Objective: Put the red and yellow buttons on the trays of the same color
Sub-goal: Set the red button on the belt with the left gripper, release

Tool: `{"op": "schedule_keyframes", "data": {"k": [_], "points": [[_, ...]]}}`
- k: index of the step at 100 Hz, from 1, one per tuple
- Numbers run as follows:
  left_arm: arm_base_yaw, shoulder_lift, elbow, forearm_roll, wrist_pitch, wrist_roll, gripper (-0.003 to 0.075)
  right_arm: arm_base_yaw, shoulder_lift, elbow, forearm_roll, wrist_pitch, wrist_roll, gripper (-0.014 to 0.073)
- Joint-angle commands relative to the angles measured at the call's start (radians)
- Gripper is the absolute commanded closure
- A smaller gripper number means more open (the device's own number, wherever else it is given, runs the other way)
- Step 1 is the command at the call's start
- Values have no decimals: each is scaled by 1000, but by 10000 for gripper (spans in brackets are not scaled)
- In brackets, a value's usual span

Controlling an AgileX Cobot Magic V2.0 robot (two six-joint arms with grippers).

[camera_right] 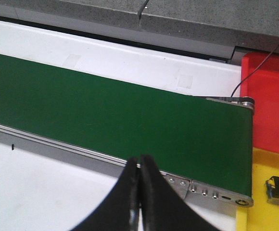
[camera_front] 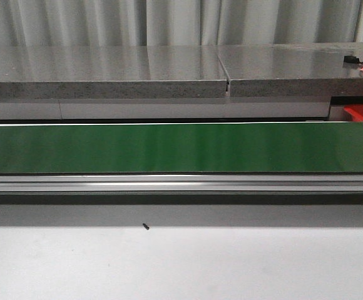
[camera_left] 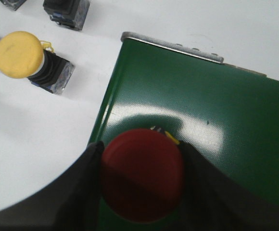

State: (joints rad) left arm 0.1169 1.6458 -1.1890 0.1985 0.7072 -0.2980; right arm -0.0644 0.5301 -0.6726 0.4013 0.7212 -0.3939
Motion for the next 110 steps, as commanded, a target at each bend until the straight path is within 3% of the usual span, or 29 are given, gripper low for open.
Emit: {"op": "schedule_keyframes", "data": {"k": [1,12,27,36,83,110], "points": [[-4,-31,-23,10,-30,13,644,-2,3,-26,23,-59,1,661],[-5,-33,-23,-4,-24,40,489,-2,3,-26,23,-59,1,661],[-5,-53,-23,-34,-22,87,193,-2,3,-26,23,-59,1,661],[-5,-74,-27,-34,-22,87,102,-2,3,-26,23,-59,1,661],[11,-265,-31,-30,-17,91,92,-2,3,-26,23,-59,1,661],[177,-279,-40,-30,-21,95,92,-2,3,-26,23,-59,1,661]]}}
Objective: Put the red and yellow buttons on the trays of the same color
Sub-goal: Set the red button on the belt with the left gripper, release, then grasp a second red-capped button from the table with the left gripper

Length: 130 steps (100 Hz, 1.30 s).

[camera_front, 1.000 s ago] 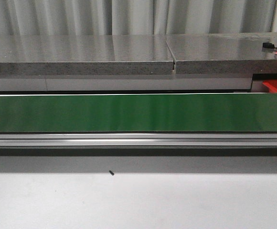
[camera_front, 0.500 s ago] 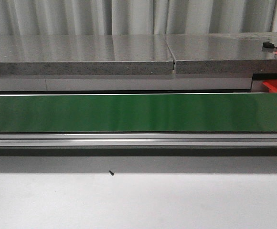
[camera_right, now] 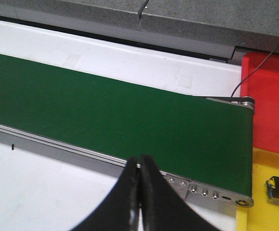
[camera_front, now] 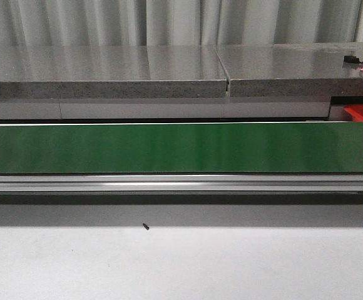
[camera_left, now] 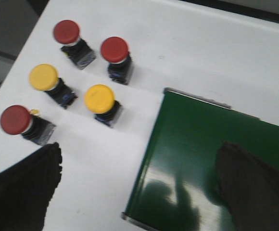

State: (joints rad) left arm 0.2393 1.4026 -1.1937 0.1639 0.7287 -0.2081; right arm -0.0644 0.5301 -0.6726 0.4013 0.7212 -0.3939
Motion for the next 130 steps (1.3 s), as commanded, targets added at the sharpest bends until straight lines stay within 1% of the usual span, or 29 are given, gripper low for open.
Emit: {"op": "schedule_keyframes", "data": {"k": [1,13,27,39,48,70,87,103,130], "points": [[61,-36,-35,4,-42,5,92,-2,3,-26,23,-59,1,661],[177,-27,-35,9,-54,5,92,-2,3,-26,23,-59,1,661],[287,7,-35,21,-66,5,92,-2,3,-26,23,-59,1,661],[364,64,-35,13,-82,5,93,-2,4,-26,23,-59,1,661],[396,114,-37,-6,-99,5,93,-2,4,-26,23,-59,1,661],[399,238,-87,-6,-114,5,93,-2,4,-26,23,-59,1,661],[399,319,-139,-75,-114,76,93,-2,5,-26,23,-59,1,661],[399,373,-183,-91,-114,91,93,-2,5,-26,23,-59,1,661],[363,465,-256,-97,-115,113,94,-2,5,-26,23,-59,1,661]]}}
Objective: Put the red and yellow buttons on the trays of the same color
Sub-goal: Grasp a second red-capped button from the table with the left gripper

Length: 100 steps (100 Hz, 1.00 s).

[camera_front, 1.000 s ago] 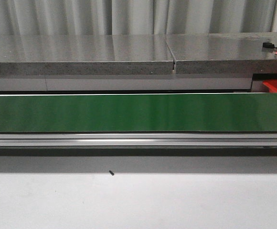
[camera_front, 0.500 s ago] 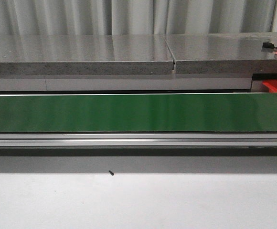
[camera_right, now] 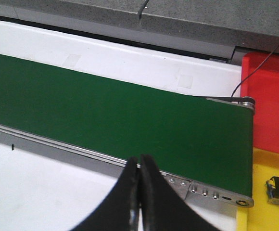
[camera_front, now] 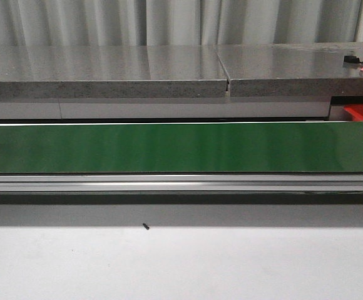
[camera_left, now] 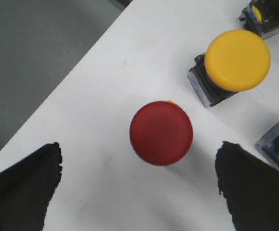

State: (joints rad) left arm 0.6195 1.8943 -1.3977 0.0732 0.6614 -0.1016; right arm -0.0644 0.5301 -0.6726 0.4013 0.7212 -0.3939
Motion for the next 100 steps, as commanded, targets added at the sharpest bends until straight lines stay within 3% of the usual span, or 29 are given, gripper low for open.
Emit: {"op": "schedule_keyframes", "data": {"k": [1,78,92,100], "points": [[-17,-25,-54,-6,-48,6,94,-2,5,-26,23,-59,1,661],[-27,84,-99,1,-73,15,107,-2,5,-26,23,-58,1,661],[-27,84,-99,1,-73,15,188,-2,5,-26,23,-58,1,661],[-27,84,-99,1,-73,15,288,-2,5,-26,23,-58,1,661]]}}
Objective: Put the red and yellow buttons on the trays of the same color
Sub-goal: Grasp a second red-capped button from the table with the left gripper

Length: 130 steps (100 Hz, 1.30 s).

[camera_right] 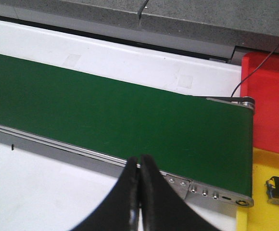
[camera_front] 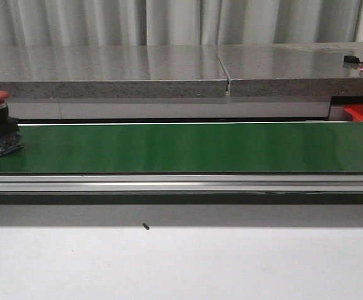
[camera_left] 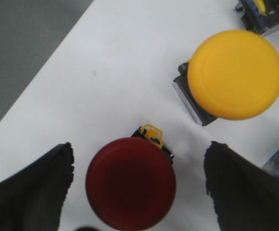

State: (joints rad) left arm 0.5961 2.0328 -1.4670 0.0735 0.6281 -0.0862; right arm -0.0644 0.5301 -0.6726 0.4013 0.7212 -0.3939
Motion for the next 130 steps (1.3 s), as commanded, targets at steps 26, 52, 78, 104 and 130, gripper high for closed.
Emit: {"op": "schedule_keyframes", "data": {"k": [26,52,78,104,130], "points": [[-4,-69,-30,-11,-22,-2,603,-2,5,-26,23,-58,1,661],[-4,-207,-30,-38,44,-2,640,-2,5,-26,23,-58,1,661],[-4,-402,-25,-73,140,-2,640,-2,5,-26,23,-58,1,661],[-87,-568,103,-123,83,10,640,-2,5,-26,23,-58,1,661],[-288,-598,146,-108,77,39,640,-2,5,-26,23,-58,1,661]]}}
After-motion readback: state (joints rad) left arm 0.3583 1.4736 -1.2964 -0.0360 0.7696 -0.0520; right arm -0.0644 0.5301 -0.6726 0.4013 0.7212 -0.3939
